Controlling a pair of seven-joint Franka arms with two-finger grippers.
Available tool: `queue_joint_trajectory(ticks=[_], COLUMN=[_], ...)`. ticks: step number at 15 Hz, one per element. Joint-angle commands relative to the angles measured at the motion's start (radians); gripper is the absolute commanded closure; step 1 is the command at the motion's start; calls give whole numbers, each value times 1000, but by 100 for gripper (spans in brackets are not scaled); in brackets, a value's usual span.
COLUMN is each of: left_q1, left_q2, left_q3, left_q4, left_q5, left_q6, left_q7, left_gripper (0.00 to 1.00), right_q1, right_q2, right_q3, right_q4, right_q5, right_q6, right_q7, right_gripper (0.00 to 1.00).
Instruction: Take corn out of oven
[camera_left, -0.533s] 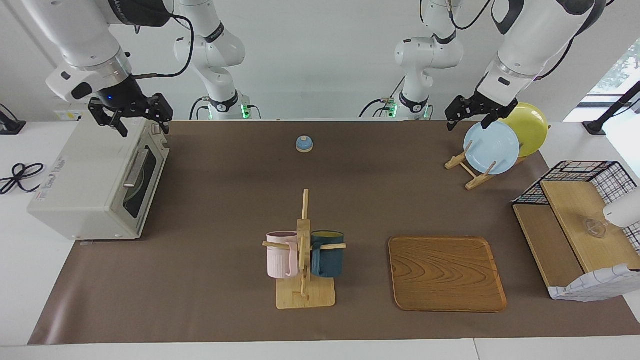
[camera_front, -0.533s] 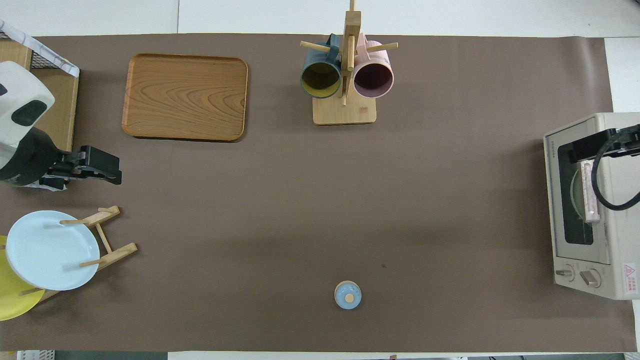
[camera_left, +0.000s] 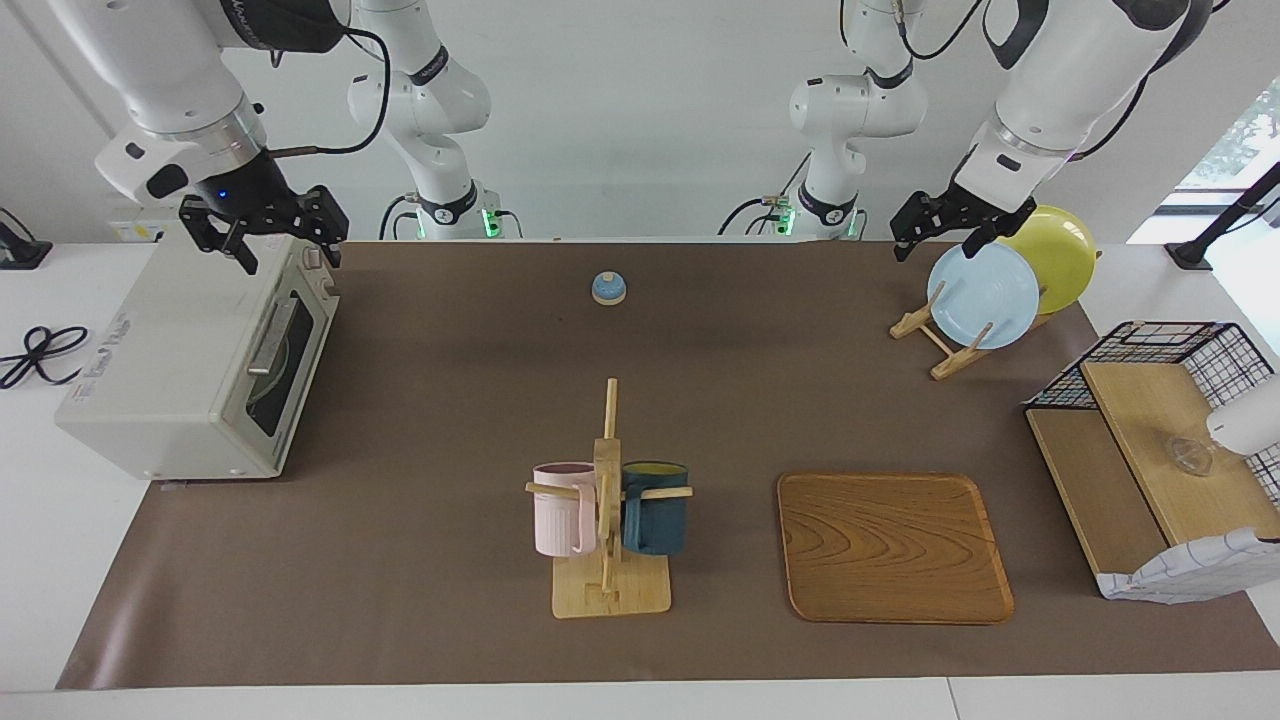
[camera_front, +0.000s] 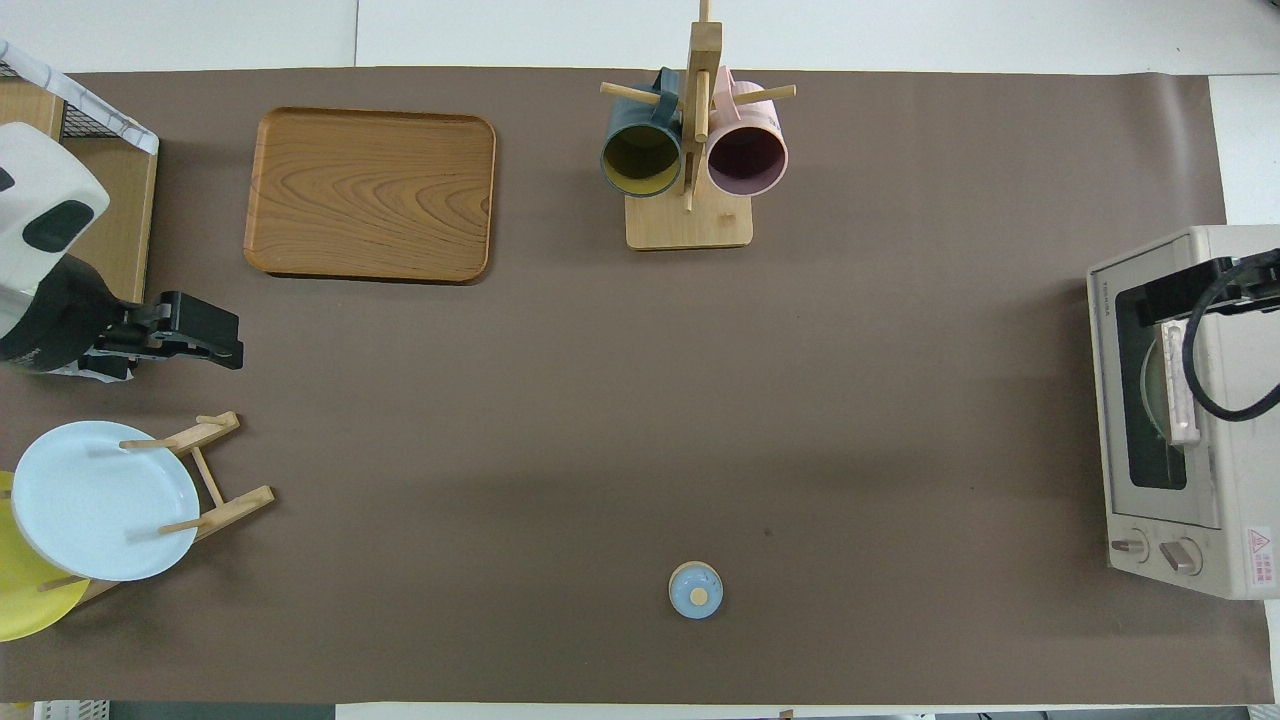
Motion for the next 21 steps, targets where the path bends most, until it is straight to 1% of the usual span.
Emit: queue_joint_trajectory(ticks=[1, 2, 3, 4, 5, 6, 9, 10, 13, 14, 15, 18, 20, 21], left_q1=[12, 12, 12, 12, 12, 10, 7, 5, 7, 8, 8, 8, 7, 7], left_q2=[-14, -14, -14, -14, -14, -14, -14, -14, -14, -14, -14, -14, -14, -14], left_q3=[-10, -10, -10, -10, -10, -10, -10, -10, -10, -10, -10, -10, -10, -10], left_q4=[-7, -7, -7, -7, -7, -7, -7, -7, -10, -10, -10, -10, -10, -10], left_q5=[18, 18, 18, 18, 18, 18, 18, 18, 18, 18, 18, 18, 18, 18], left_q6=[1, 3, 3, 3, 3, 4, 6, 8, 8, 6, 8, 8, 8, 8], left_q7=[6, 6, 6, 6, 6, 6, 8, 6, 8, 6, 8, 8, 6, 5], left_gripper=[0, 0, 0, 0, 0, 0, 0, 0, 0, 0, 0, 0, 0, 0], right_q1=[-3, -3, 0, 0, 0, 0, 3, -1, -15, -18, -18, -26, -61, -70], right_q2=[-2, -3, -10, -19, -23, -34, -42, -54, -131, -144, -152, -146, -145, -145], right_q3=[0, 2, 2, 2, 2, 2, 0, -1, -3, -3, -3, -3, -1, -1], right_q4=[-8, -14, -24, -37, -54, -73, -109, -147, -341, -398, -432, -453, -471, -491], right_q5=[10, 11, 11, 11, 13, 23, 14, 7, -65, -90, -108, -194, -196, -196], right_q6=[7, 6, -2, -10, -7, -1, 51, 79, 254, 301, 326, 335, 340, 363], right_q7=[14, 11, 4, -8, -25, -48, -93, -87, -41, -12, 13, 34, 36, 36], right_gripper=[0, 0, 17, 56, 87, 100, 100, 100, 100, 100, 100, 100, 100, 100])
